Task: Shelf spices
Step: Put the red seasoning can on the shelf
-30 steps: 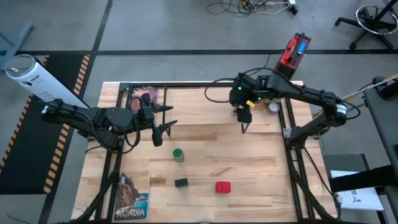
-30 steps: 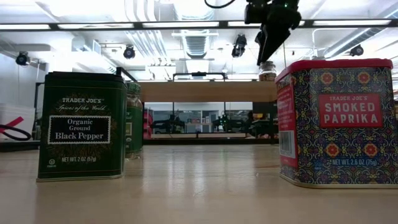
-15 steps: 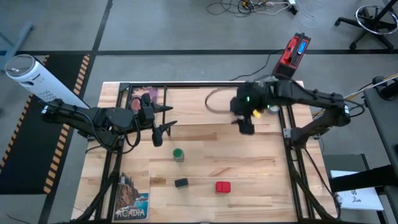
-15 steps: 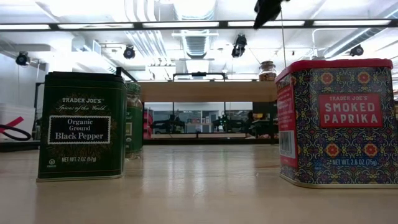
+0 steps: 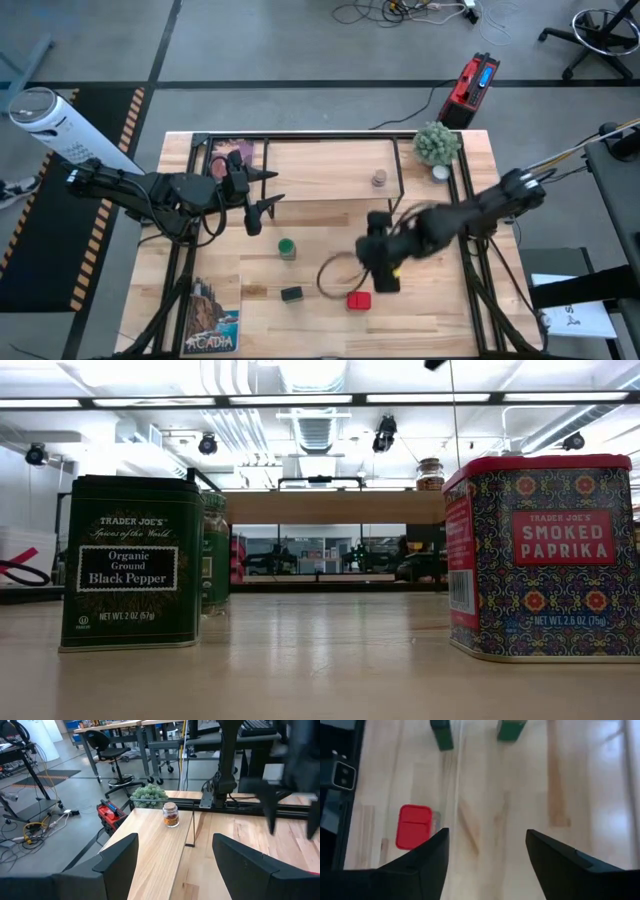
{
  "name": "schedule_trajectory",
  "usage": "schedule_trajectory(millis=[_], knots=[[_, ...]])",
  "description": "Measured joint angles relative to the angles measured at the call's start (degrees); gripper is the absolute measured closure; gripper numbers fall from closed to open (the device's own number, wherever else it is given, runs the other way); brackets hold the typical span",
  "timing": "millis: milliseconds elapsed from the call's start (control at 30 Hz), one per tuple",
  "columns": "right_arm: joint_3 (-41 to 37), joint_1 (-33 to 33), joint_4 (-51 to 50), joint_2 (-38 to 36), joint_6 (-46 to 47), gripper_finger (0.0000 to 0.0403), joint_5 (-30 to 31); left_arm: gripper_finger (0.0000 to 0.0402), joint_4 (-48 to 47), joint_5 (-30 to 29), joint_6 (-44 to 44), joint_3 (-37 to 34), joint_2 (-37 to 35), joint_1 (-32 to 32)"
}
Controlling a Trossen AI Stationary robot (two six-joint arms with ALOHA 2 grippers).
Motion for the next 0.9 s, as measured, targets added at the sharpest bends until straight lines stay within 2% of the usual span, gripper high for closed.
schedule_trajectory(millis=[267,433,600,900], knots=[[0.0,7.0,2.8,7.8,13.5,0.0118,-0.1,0.0157,-0.1,0.0,-0.6,0.0,0.0,0.0],[0.0,10.1,7.5,10.2,18.2,0.0102,-0.4,0.0157,-0.2,0.0,-0.6,0.0,0.0,0.0],[0.0,11.4,10.4,11.8,18.5,0.009,-0.1,0.0157,-0.2,0.0,-0.6,0.0,0.0,0.0],[0.0,11.2,11.3,16.2,13.7,0.0089,1.9,0.0157,-0.7,0.0,-1.0,0.0,0.0,0.0]])
